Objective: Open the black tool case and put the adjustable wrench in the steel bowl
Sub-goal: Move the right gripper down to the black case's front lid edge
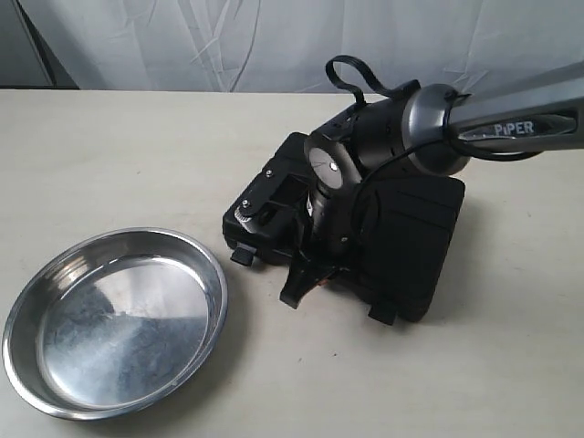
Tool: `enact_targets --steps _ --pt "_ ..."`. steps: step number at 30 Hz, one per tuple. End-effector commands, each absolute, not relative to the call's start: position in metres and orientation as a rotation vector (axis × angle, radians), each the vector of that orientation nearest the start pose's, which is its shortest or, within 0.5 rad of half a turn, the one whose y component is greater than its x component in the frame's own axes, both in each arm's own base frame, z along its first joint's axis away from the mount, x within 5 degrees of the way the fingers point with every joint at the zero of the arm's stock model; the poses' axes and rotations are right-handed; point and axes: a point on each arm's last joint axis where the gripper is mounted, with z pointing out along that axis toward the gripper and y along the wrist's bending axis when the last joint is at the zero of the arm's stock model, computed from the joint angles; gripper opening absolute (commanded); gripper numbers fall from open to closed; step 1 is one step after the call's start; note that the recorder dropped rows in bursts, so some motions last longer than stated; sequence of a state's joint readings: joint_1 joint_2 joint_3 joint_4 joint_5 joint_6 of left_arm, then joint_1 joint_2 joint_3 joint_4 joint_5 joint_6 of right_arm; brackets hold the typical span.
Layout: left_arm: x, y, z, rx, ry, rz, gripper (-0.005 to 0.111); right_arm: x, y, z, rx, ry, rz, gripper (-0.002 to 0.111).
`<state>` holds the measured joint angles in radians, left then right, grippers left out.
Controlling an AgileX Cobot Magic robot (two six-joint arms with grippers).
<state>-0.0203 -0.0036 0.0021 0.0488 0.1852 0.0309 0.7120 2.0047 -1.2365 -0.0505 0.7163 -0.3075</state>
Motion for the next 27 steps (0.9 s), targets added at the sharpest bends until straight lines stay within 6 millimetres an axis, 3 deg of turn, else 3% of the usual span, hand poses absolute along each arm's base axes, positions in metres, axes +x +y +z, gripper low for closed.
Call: enact_targets --steps 1,16,27 --pt "0.056 0.000 0.197 0.075 1.661 0.049 0.000 0.286 0.242 0.138 -1.489 2.605 -0.013 0.000" --pt "0.056 0.000 0.197 0.075 1.661 0.049 0.000 0.274 0.237 0.180 -1.419 2.618 0.072 0.000" --pt "0.056 0.000 0.197 0.075 1.661 0.049 0.000 0.269 0.240 0.172 -1.393 2.702 0.147 0.000"
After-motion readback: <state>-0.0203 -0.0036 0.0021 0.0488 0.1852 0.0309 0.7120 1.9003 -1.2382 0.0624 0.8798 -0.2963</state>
